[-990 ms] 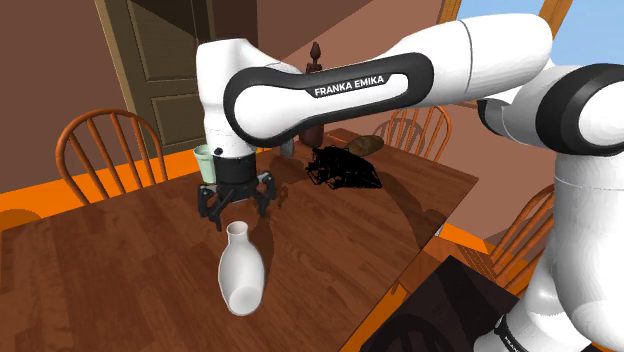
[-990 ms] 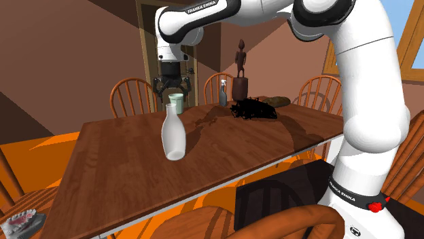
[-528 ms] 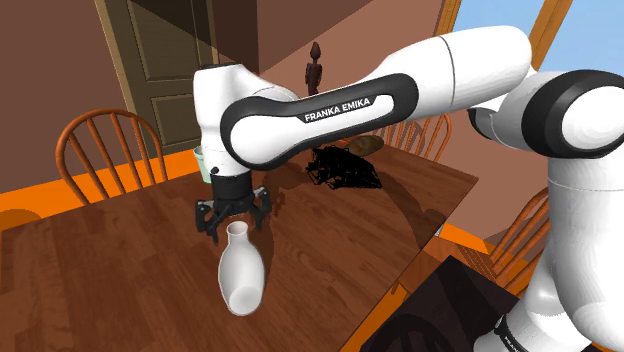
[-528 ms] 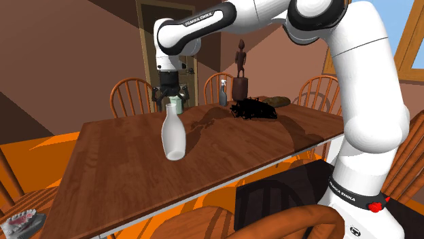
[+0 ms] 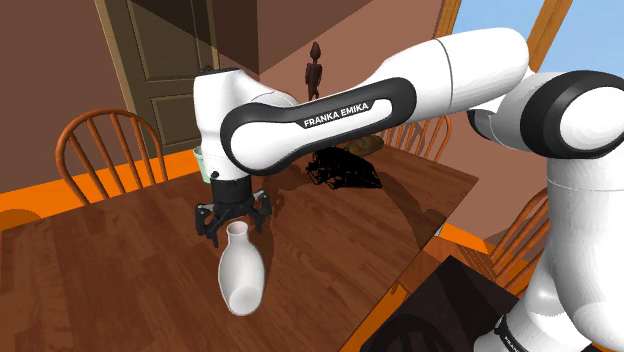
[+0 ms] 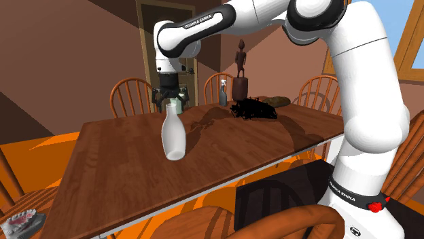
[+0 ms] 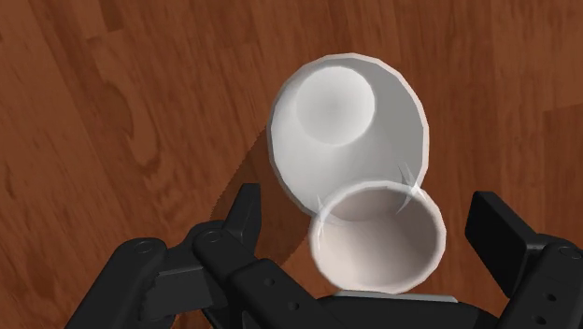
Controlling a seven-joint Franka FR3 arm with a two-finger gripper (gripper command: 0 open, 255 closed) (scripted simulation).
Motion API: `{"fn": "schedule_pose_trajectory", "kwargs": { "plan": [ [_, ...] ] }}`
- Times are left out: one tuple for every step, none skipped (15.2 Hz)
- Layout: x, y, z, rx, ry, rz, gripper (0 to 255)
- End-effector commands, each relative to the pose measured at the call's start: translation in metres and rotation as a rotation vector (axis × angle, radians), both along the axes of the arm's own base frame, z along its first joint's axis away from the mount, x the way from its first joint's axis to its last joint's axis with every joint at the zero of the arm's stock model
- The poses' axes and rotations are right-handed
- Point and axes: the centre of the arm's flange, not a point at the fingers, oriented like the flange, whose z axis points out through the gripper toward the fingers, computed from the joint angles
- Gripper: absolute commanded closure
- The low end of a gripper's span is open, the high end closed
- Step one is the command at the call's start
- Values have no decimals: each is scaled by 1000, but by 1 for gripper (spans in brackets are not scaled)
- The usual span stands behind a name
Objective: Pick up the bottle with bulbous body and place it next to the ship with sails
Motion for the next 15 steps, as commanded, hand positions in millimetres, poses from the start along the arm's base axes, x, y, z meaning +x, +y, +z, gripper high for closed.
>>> {"fn": "schedule_pose_trajectory", "kwargs": {
  "plan": [
    [0,0,0,0,0,0,255],
    [0,0,0,0,0,0,255],
    [0,0,0,0,0,0,255],
    [0,0,0,0,0,0,255],
    [0,0,0,0,0,0,255],
    [0,0,0,0,0,0,255],
    [0,0,0,0,0,0,255],
    [0,0,0,0,0,0,255],
    [0,0,0,0,0,0,255],
    [0,0,0,0,0,0,255],
    [0,0,5,0,0,0,255],
    [0,0,11,0,0,0,255],
    [0,0,16,0,0,0,255],
    [0,0,21,0,0,0,255],
    [0,0,26,0,0,0,255]
  ]
}}
